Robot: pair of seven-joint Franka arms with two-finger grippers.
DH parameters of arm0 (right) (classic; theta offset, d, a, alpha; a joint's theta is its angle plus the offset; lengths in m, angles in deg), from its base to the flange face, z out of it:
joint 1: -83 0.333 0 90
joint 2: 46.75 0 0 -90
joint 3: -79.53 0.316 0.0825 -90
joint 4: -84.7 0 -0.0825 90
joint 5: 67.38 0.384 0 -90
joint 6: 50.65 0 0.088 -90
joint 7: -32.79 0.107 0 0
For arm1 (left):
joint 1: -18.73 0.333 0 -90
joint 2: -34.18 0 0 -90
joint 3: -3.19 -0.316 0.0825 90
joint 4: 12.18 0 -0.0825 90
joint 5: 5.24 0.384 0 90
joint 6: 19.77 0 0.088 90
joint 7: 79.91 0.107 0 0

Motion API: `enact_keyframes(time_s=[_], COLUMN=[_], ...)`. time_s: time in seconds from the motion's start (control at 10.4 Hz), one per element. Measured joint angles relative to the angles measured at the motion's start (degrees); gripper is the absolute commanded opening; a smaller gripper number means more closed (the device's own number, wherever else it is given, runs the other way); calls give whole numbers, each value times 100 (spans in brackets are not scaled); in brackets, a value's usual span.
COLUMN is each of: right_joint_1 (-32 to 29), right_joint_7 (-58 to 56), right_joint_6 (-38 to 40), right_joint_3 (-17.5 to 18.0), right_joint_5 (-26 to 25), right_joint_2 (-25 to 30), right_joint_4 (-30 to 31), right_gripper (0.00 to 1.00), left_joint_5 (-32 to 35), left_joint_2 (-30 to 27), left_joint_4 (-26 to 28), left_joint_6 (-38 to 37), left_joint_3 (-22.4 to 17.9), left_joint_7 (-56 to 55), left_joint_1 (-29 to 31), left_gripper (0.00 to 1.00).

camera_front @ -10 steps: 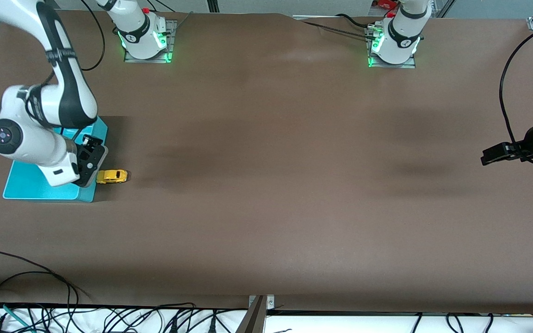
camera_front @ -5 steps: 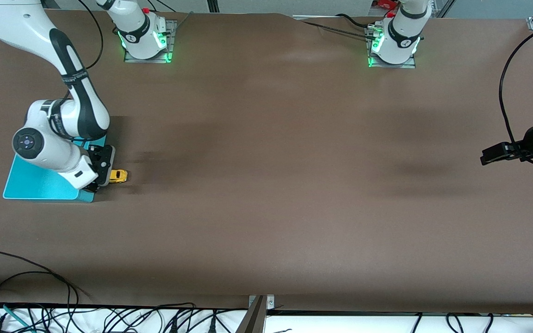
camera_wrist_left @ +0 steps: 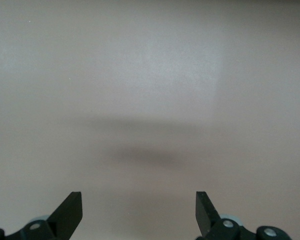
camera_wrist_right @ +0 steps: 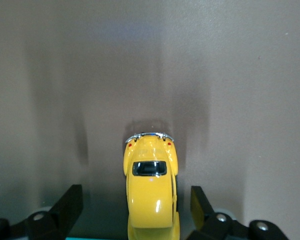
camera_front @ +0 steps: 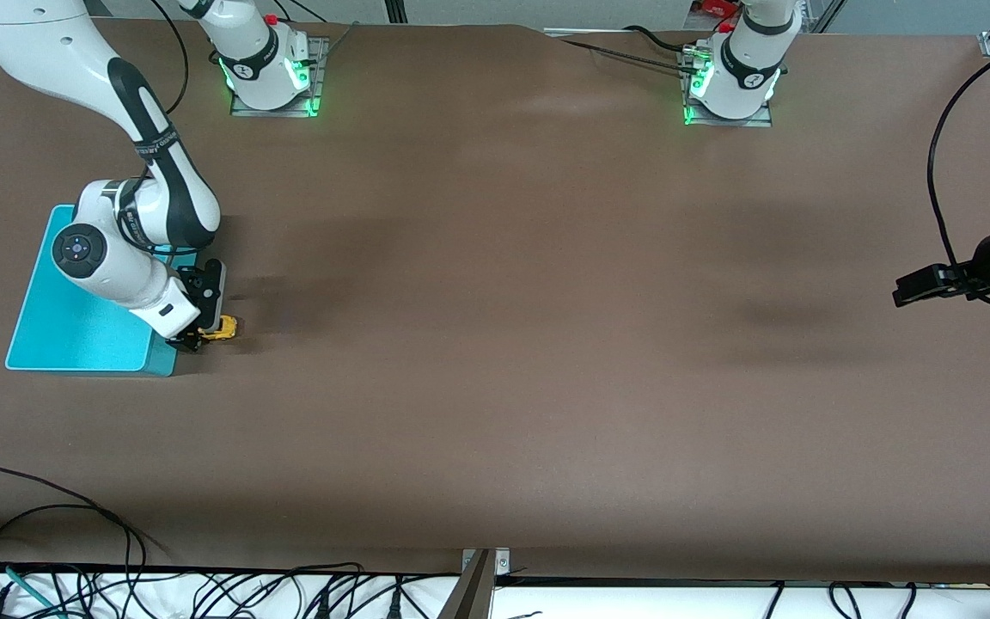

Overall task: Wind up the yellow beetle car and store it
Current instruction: 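Lower the right gripper and grasp the yellow car, then lift the car into the cyan bin and open the right gripper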

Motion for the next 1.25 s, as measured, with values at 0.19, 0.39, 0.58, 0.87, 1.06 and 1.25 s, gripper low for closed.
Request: enact_keyframes(time_s=[0.19, 0.39, 0.58, 0.87, 1.06, 1.25], right_joint_1=[-113, -161, -160, -161, -158, -156], right_joint_7=[-259, -394, -412, -420, -414, -346], right_joint_6=[-219, -317, -341, -315, 83, 1079], right_joint_3=[-1, -1, 16, 101, 277, 446], right_joint_5=[0, 0, 0, 0, 1, 11], right_joint_2=[-105, -176, -181, -145, 28, 268], right_joint_4=[23, 23, 19, -17, -235, -779], right_gripper=[71, 37, 22, 19, 18, 18], left_joint_5=[0, 0, 0, 0, 0, 0], left_joint_2=[0, 1, 1, 1, 3, 3], left_joint_4=[0, 0, 0, 0, 0, 1], left_joint_6=[-2, -4, -6, -8, -10, -11], left_joint_3=[0, 0, 0, 0, -2, -2], left_joint_7=[1, 1, 1, 2, 2, 2], left_joint_1=[0, 0, 0, 2, 4, 5], left_gripper=[100, 100, 100, 100, 100, 100])
